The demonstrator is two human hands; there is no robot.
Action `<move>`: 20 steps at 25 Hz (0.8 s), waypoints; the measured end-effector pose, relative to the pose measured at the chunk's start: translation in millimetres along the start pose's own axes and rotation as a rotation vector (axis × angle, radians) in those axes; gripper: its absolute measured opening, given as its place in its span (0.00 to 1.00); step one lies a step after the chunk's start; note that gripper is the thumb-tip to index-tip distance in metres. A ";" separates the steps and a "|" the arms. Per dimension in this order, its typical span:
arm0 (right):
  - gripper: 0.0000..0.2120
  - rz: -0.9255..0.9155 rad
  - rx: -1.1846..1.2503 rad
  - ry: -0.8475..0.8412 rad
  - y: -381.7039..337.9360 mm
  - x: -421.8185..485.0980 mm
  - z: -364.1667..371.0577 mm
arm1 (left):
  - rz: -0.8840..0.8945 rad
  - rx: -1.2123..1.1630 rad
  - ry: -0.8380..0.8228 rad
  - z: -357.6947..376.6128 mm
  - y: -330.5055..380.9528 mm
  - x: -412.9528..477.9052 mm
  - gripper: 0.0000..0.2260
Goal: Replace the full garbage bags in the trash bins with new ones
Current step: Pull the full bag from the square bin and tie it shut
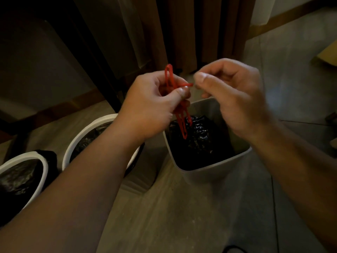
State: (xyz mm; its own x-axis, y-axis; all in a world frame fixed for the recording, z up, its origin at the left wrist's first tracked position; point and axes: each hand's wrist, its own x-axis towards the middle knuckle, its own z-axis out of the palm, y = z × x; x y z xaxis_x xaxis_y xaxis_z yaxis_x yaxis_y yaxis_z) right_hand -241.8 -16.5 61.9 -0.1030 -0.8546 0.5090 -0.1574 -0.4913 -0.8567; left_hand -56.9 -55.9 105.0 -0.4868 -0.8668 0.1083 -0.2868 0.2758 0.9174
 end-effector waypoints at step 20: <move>0.17 0.324 -0.164 0.099 30.6 10.7 -23.6 | 0.076 0.698 -0.062 62.9 -153.2 -87.8 0.08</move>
State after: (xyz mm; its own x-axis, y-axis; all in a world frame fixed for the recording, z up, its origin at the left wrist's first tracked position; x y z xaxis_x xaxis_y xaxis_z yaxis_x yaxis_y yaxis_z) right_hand -270.9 -36.7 43.1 -0.2663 -0.9369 0.2267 -0.2557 -0.1581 -0.9538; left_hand -22.1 4.1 -69.1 -0.5668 -0.8150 0.1208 -0.7024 0.5546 0.4462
